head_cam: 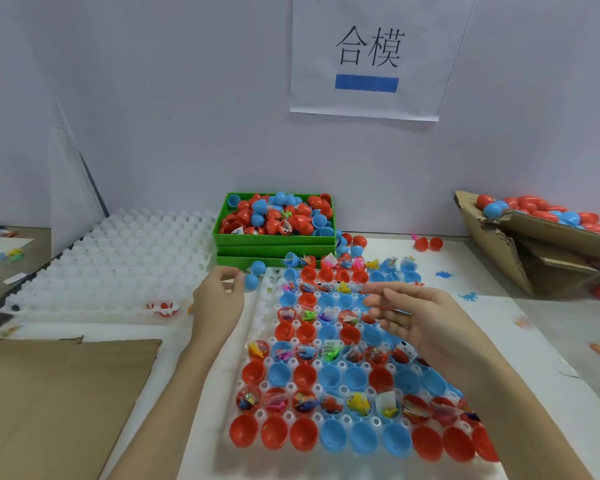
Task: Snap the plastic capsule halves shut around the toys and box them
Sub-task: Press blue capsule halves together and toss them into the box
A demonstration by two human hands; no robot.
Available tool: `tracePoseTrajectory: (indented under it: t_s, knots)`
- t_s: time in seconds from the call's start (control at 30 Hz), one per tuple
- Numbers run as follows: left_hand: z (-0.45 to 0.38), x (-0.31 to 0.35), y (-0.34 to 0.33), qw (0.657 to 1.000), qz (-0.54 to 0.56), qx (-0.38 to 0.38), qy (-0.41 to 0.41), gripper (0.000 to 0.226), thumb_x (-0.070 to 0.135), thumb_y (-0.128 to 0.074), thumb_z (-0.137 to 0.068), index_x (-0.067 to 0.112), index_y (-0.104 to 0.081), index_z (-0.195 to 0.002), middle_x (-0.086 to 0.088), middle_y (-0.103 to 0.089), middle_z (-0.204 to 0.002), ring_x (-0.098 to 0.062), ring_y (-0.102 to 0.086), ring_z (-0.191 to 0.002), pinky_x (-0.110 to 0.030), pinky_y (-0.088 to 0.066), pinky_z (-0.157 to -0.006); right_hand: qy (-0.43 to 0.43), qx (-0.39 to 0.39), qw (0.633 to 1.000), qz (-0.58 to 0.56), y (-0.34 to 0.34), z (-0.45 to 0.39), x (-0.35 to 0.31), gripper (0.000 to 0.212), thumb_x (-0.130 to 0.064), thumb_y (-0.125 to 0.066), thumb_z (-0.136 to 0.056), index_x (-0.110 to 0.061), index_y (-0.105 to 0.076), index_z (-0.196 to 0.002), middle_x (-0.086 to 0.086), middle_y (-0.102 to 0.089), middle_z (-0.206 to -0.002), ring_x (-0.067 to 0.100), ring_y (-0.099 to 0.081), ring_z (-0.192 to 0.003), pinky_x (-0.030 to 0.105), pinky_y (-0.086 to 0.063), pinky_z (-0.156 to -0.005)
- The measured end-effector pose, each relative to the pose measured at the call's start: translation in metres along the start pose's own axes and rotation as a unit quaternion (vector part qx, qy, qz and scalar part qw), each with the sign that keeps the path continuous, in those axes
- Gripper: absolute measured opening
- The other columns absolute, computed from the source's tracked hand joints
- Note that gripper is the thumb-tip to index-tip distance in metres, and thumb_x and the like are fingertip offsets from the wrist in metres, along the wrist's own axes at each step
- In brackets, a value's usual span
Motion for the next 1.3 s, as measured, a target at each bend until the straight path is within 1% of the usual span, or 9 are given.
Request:
tracePoseTrajectory:
  t_s: [0.13, 0.2, 0.27, 0.4, 0.57, 0.67, 1.0, 1.13, 1.3]
  knots:
    - [-0.019, 0.004, -0.022, 0.999, -0.039, -0.028, 0.018, 0.047, 0.043, -0.069, -0.098, 0.001, -0.069, -0.12, -0.009, -0.071, -0.114, -0.026, -0.065, -0.11, -0.037, -0.05, -0.092, 0.0, 0.0, 1.0, 0.0, 0.001, 0.001, -0.001, 0.028, -0.011, -0.055, -0.106, -0.015, -0.083, -0.104, 0.012, -0.079, -0.105, 0.021, -0.076, -0.093, 0.02, -0.059, -0.072]
    - [-0.028, 0.006, -0.031, 0.997, -0.066, -0.031, 0.007, 0.044, 0.046, -0.073, -0.095, 0.002, -0.071, -0.094, -0.005, -0.067, -0.089, -0.024, -0.063, -0.09, -0.032, -0.047, -0.076, 0.003, 0.002, 1.0, -0.002, 0.003, 0.002, -0.003, 0.028, -0.012, -0.055, -0.106, -0.016, -0.083, -0.103, 0.012, -0.079, -0.104, 0.02, -0.077, -0.091, 0.02, -0.059, -0.072]
    - [-0.033, 0.007, -0.035, 0.996, -0.088, -0.024, -0.002, 0.052, 0.048, -0.076, -0.091, 0.009, -0.056, -0.063, 0.001, -0.051, -0.06, -0.02, -0.052, -0.063, -0.03, -0.037, -0.059, 0.005, 0.005, 1.0, -0.006, 0.005, 0.002, -0.004, 0.029, -0.011, -0.056, -0.106, -0.016, -0.084, -0.1, 0.013, -0.079, -0.104, 0.019, -0.077, -0.089, 0.02, -0.059, -0.071]
    - [-0.04, 0.005, -0.041, 0.992, -0.115, -0.046, 0.017, 0.064, 0.046, -0.077, -0.091, 0.014, -0.044, -0.047, 0.005, -0.038, -0.043, -0.013, -0.039, -0.045, -0.029, -0.03, -0.052, 0.009, 0.005, 1.0, -0.007, 0.006, 0.002, -0.006, 0.029, -0.012, -0.056, -0.105, -0.017, -0.084, -0.099, 0.013, -0.079, -0.104, 0.019, -0.077, -0.088, 0.019, -0.059, -0.071]
    - [-0.045, -0.006, -0.044, 0.993, -0.06, -0.073, 0.066, 0.034, 0.034, -0.078, -0.093, 0.001, -0.079, -0.086, -0.01, -0.075, -0.086, -0.019, -0.065, -0.082, -0.032, -0.048, -0.072, 0.011, -0.006, 1.0, 0.002, 0.001, 0.003, -0.007, 0.028, -0.013, -0.056, -0.105, -0.018, -0.083, -0.101, 0.012, -0.079, -0.104, 0.018, -0.077, -0.089, 0.019, -0.059, -0.072]
    - [-0.045, -0.003, -0.045, 0.992, -0.056, -0.104, 0.05, 0.029, 0.029, -0.076, -0.095, -0.001, -0.08, -0.096, -0.012, -0.076, -0.097, -0.027, -0.069, -0.096, -0.039, -0.055, -0.084, 0.01, -0.004, 1.0, 0.007, 0.0, 0.004, -0.008, 0.029, -0.013, -0.056, -0.105, -0.019, -0.083, -0.101, 0.012, -0.079, -0.104, 0.018, -0.077, -0.09, 0.019, -0.058, -0.071]
    - [-0.037, 0.008, -0.038, 0.987, -0.118, -0.102, -0.03, 0.024, 0.019, -0.073, -0.097, 0.002, -0.071, -0.114, -0.011, -0.069, -0.112, -0.019, -0.061, -0.099, -0.028, -0.045, -0.084, 0.007, 0.001, 1.0, 0.021, 0.001, 0.006, -0.008, 0.028, -0.015, -0.056, -0.105, -0.022, -0.083, -0.101, 0.011, -0.079, -0.105, 0.02, -0.077, -0.092, 0.019, -0.059, -0.072]
    - [-0.015, 0.04, -0.014, 0.985, -0.096, -0.028, -0.143, 0.019, 0.013, -0.075, -0.095, 0.006, -0.068, -0.111, -0.005, -0.061, -0.112, -0.015, -0.056, -0.099, -0.018, -0.045, -0.087, 0.014, 0.004, 0.999, 0.031, 0.0, 0.006, -0.008, 0.029, -0.016, -0.056, -0.105, -0.022, -0.083, -0.101, 0.01, -0.079, -0.103, 0.021, -0.077, -0.093, 0.02, -0.059, -0.073]
    - [0.048, 0.101, 0.002, 0.941, -0.057, 0.01, -0.333, 0.027, 0.01, -0.077, -0.092, 0.005, -0.068, -0.117, -0.003, -0.061, -0.117, -0.008, -0.053, -0.112, -0.006, -0.04, -0.101, 0.076, 0.0, 0.994, 0.072, -0.014, 0.012, -0.017, 0.028, -0.01, -0.055, -0.106, -0.019, -0.081, -0.104, 0.008, -0.08, -0.101, 0.022, -0.077, -0.095, 0.023, -0.061, -0.079]
Point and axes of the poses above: each hand's wrist, its own z-axis away from the middle knuckle, its own y-axis out of the back of the hand, x = y × z, the point moved 9 cm from there along -z, towards the middle knuckle
